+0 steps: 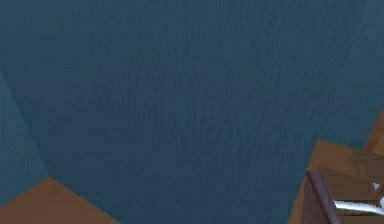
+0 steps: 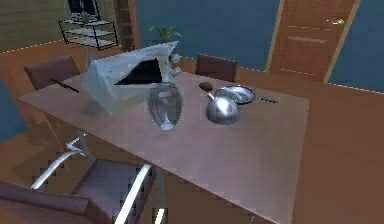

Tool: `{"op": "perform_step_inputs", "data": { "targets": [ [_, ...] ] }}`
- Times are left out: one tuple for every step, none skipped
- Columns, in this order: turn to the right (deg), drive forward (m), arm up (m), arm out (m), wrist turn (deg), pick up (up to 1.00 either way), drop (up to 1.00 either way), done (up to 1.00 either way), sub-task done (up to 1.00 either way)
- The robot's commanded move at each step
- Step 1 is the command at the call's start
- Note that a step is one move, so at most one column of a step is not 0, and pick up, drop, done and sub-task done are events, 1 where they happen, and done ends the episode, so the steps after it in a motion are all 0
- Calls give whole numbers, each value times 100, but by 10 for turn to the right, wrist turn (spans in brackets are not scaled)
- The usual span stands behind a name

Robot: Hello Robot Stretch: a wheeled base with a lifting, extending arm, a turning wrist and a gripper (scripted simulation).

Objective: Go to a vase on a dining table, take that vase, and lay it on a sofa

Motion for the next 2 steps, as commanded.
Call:
{"op": "perform_step_inputs", "data": {
  "targets": [
    [0,0,38,0,0,0,0,0,0],
    [0,0,0,50,0,0,0,0,0]
  ]
}}
